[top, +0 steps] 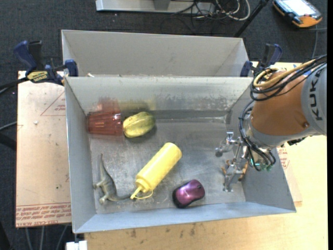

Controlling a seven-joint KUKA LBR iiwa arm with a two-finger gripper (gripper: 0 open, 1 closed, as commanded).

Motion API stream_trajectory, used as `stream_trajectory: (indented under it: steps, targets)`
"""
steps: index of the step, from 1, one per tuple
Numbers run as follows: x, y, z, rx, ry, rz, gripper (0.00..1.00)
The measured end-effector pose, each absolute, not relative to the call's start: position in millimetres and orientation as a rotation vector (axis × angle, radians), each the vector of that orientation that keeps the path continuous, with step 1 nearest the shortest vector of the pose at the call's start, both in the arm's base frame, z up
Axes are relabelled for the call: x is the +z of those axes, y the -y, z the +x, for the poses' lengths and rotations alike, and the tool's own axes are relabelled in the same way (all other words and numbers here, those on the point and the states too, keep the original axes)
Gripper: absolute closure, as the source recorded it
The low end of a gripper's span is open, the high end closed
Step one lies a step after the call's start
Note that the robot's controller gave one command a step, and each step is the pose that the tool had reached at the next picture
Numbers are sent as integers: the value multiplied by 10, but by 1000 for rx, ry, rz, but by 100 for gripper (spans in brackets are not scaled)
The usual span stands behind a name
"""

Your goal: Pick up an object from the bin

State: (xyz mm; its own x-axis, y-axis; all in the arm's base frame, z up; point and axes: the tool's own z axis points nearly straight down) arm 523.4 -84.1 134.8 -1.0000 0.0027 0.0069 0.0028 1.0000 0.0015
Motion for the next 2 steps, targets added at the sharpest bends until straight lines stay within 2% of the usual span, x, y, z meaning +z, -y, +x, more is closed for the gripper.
stream_trajectory:
  steps: [1,2]
  targets:
    - [1385,839,5253,-1,3142,-1,0]
    - [1233,672,5184,5,3149,81,0]
